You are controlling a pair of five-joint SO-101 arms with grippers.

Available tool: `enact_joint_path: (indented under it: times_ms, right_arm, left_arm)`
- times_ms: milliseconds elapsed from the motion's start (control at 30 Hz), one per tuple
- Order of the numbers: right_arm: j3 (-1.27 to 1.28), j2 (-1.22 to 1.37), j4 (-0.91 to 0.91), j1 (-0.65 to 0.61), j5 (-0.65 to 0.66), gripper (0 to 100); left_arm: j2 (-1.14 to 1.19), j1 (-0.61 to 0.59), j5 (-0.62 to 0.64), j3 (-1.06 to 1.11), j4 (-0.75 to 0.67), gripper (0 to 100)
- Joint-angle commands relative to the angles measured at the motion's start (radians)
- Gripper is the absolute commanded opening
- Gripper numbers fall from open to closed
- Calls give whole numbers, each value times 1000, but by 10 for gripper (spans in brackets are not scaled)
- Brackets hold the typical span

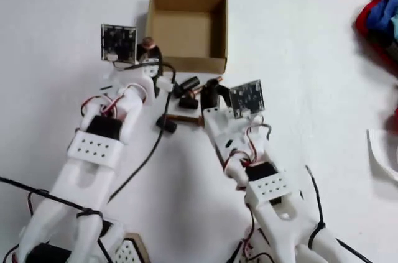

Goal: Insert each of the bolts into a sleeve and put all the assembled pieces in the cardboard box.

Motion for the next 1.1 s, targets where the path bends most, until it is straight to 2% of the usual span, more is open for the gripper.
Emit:
enact_joint_path:
  times_ms: [0, 67, 167, 333, 467, 633, 733, 900, 1067]
  right_arm:
    - [57, -33, -245, -4, 14, 20]
    - [112, -30, -374, -4, 25, 20]
    - [193, -30, -507, -30, 114, 20]
    - [264, -28, -582, -58, 149, 20]
    - [230, -24, -581, -61, 149, 20]
    - [138, 119, -588, -33, 149, 20]
    - [89, 274, -704, 19, 149, 20]
    - [94, 518, -1049, 41, 152, 20]
    - [98, 713, -1219, 39, 153, 20]
  left_arm:
    - [-52, -3, -3, 42, -213, 25]
    - [-54, 23, -2, 77, -302, 25]
    - [-55, 78, -2, 120, -400, 25]
    - [-48, 152, -2, 125, -500, 25]
    - [-44, 163, 20, 31, -468, 24]
    - [12, 163, 207, -130, -247, 24]
    - [60, 164, 292, -180, -163, 24]
    - [66, 212, 245, -173, -138, 24]
    - [68, 293, 189, -154, -140, 24]
